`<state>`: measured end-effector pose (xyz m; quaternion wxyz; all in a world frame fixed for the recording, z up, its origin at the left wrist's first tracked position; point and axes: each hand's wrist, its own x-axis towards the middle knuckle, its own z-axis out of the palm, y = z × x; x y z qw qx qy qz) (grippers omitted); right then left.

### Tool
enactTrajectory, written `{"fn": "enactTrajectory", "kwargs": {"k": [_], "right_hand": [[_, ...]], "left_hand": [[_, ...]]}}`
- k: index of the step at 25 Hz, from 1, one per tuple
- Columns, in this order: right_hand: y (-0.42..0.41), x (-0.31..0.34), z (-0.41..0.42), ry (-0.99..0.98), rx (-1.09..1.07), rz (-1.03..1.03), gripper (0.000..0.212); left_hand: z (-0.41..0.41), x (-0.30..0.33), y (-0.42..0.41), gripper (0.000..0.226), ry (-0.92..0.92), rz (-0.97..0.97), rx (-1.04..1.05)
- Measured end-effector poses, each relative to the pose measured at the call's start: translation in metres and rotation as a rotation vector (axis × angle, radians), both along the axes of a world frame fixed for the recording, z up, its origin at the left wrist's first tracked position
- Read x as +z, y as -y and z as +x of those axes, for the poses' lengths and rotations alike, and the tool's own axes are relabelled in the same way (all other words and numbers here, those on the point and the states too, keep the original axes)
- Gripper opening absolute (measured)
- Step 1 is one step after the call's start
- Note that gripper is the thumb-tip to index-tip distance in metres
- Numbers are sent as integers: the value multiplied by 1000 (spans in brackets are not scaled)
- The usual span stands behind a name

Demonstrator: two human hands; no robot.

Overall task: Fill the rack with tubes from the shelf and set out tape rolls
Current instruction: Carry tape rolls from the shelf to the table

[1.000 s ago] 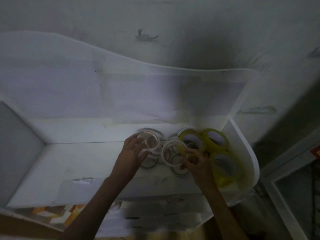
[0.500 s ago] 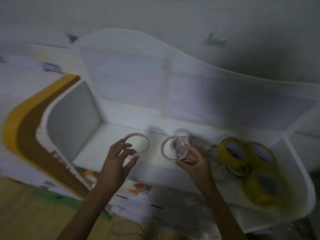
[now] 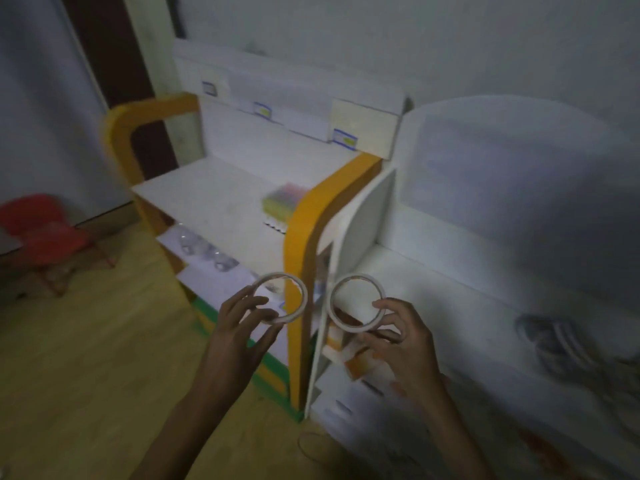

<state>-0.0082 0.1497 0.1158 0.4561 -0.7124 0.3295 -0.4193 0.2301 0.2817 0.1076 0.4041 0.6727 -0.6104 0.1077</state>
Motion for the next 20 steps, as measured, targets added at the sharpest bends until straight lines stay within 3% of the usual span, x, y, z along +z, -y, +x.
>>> {"fn": "enactTrajectory", "kwargs": {"k": [6,13,20], "right_hand": [[-39,-4,121,-46,119,-153,38],[-31,-14,236,38,148,185,32],[32,-37,350,96,60,288,34]], "left_hand": [[100,-9,-67,22,2,-15,158],[205,-20,-66,25,36,-33,223],[334,-38,10,13,48,1,147]]}}
